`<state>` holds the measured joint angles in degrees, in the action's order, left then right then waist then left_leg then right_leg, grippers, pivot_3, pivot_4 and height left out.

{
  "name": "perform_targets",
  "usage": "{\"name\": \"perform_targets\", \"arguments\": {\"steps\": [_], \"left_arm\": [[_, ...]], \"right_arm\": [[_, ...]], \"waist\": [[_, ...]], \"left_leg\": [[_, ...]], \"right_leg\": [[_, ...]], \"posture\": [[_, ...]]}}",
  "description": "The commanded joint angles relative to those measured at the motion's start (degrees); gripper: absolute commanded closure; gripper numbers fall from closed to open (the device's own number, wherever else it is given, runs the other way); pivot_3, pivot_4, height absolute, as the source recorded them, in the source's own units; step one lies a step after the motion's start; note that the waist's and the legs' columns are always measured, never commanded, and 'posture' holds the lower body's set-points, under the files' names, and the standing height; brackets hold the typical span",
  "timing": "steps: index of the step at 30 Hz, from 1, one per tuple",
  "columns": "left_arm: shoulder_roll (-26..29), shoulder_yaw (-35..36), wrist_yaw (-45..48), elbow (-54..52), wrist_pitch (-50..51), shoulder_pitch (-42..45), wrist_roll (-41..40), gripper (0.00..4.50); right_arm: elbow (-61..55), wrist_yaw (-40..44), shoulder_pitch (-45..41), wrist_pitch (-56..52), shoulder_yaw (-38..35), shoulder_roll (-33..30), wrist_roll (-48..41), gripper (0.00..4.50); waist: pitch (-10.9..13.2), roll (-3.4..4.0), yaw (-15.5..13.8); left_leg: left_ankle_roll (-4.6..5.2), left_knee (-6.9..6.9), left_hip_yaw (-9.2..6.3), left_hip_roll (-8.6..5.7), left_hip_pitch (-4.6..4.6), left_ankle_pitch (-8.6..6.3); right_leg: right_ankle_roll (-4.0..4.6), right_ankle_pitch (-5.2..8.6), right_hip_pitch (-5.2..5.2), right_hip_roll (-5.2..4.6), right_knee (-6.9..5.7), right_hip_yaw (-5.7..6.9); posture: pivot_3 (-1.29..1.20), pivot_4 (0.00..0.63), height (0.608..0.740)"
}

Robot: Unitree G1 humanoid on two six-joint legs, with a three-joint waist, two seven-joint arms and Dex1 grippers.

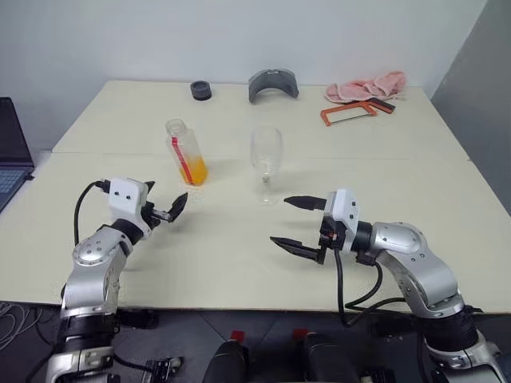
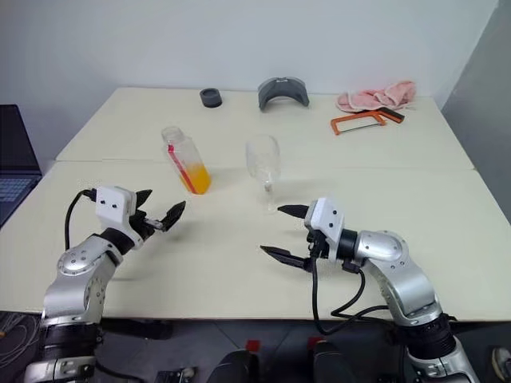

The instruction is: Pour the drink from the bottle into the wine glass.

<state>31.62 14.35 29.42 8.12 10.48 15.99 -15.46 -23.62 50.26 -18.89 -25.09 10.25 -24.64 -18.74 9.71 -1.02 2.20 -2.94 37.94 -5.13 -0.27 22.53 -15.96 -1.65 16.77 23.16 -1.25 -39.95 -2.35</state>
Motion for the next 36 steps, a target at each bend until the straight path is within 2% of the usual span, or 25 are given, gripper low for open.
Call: {"name": "perform_targets", "arguments": {"steps": [1, 20, 28, 36], "left_arm": [[1.5, 0.2, 1.1, 3.0, -1.9, 3.8, 0.7, 0.00], [1.2, -4.1, 5.1, 28.2, -9.9, 23.2, 5.4, 0.00], [0.3, -5.0, 5.8, 34.6, -13.0, 27.4, 6.3, 0.00], [-0.5, -5.1, 6.5, 39.0, -14.7, 30.6, 6.8, 0.00]], "right_arm": [[-3.8, -0.6, -1.8, -1.3, 0.2, -0.4, -1.6, 0.03], [-4.5, -4.3, -6.5, -4.2, 0.5, 0.9, -3.0, 0.03], [-3.7, -11.1, -8.8, -7.6, -1.3, 3.5, -3.1, 0.03], [-4.5, -12.4, -8.9, -8.6, -1.2, 3.6, -3.8, 0.03]], "waist": [[0.0, 0.00, 0.0], [0.0, -0.05, -0.1], [0.0, -0.05, 0.0], [0.0, -0.05, 0.0]], "left_leg": [[0.00, 0.00, 0.00, -0.01, 0.00, 0.00], [-0.01, 0.01, 0.00, -0.12, 0.05, 0.01], [-0.02, 0.01, -0.01, -0.12, 0.05, 0.01], [-0.02, 0.02, -0.03, -0.15, 0.08, 0.01]], "right_leg": [[0.00, 0.00, 0.00, 0.00, 0.00, 0.00], [0.00, 0.00, 0.03, 0.05, 0.01, 0.04], [0.00, 0.00, 0.05, 0.06, 0.00, 0.04], [0.00, 0.00, 0.06, 0.06, 0.00, 0.06]], "posture": [[0.00, 0.150, 0.740], [0.00, 0.150, 0.740], [0.00, 0.150, 0.740], [0.00, 0.150, 0.740]]}}
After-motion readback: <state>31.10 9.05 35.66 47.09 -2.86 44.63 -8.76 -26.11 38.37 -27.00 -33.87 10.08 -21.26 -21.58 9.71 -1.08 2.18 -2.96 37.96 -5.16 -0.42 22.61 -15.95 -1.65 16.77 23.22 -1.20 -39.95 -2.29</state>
